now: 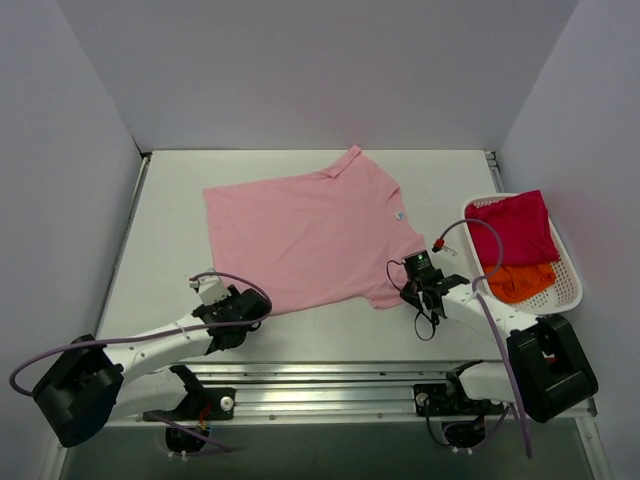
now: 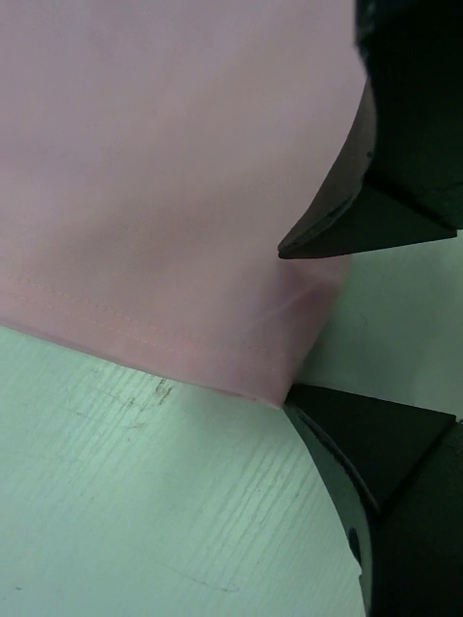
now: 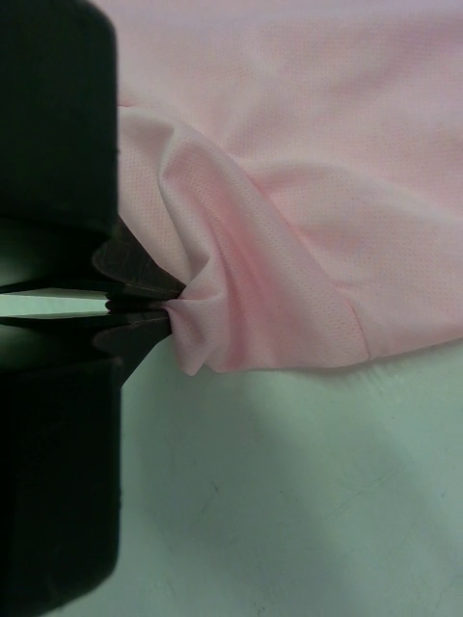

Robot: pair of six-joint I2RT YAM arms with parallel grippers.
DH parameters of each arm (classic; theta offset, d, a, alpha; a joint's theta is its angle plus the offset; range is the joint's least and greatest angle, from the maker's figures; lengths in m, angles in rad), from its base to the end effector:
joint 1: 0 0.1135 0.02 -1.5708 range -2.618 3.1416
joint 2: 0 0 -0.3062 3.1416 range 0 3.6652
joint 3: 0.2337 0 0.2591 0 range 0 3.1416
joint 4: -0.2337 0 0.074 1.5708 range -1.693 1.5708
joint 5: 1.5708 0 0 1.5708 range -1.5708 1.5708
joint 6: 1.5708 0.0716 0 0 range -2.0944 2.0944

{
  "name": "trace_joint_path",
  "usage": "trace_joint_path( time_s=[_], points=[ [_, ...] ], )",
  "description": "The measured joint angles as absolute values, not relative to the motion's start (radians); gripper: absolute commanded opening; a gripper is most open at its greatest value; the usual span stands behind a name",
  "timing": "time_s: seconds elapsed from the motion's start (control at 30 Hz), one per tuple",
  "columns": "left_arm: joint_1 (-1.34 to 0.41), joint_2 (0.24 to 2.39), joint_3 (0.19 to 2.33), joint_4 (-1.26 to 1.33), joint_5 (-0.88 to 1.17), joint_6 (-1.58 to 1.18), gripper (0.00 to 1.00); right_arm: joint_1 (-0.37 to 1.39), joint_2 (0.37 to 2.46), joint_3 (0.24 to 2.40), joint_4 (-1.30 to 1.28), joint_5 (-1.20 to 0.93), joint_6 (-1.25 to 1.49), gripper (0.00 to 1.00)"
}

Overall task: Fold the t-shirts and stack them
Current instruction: Flatten the tshirt out

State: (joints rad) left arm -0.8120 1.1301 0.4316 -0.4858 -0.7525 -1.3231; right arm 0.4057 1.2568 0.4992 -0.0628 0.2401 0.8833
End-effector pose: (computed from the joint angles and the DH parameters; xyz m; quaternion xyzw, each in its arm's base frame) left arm 0.1515 -0.0887 0.1574 -0.2990 0.8653 0.0174 0.4020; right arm 0.2343 0.0821 0.1701 0.2611 0.8871 0.1295 0.3578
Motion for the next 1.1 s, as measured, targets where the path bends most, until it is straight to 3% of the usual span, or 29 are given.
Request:
trace_joint_path(
  time_s=[0.13,0.17,0.4,0.6,0.87,1.1],
  points=[
    [-0.812,1.181,0.451,-0.486,-0.765,-1.325,0.26,0.393,1.259,0.504,-0.063,0.237,0.875,0.00],
    [-0.812,1.197,0.458,-0.486,-0.770,-1.326,0.04,0.391,1.259,0.506,-0.063,0.237,0.872,0.00],
    [-0.820,1.222,0.504,-0.500,-0.794,-1.304,0.02,0.386,1.203,0.529,-0.096,0.231,0.849,0.00],
    [-0.865,1.011,0.633,-0.590,-0.842,-1.203,0.02,0.388,0.906,0.648,-0.196,0.246,0.809,0.00],
    [-0.871,0.745,0.910,-0.598,-0.783,-0.856,0.02,0.395,0.512,0.934,-0.230,0.261,0.685,0.00],
    [-0.876,0.720,1.131,-0.534,-0.640,-0.605,0.02,0.413,0.457,1.079,-0.224,0.280,0.675,0.00]
  ],
)
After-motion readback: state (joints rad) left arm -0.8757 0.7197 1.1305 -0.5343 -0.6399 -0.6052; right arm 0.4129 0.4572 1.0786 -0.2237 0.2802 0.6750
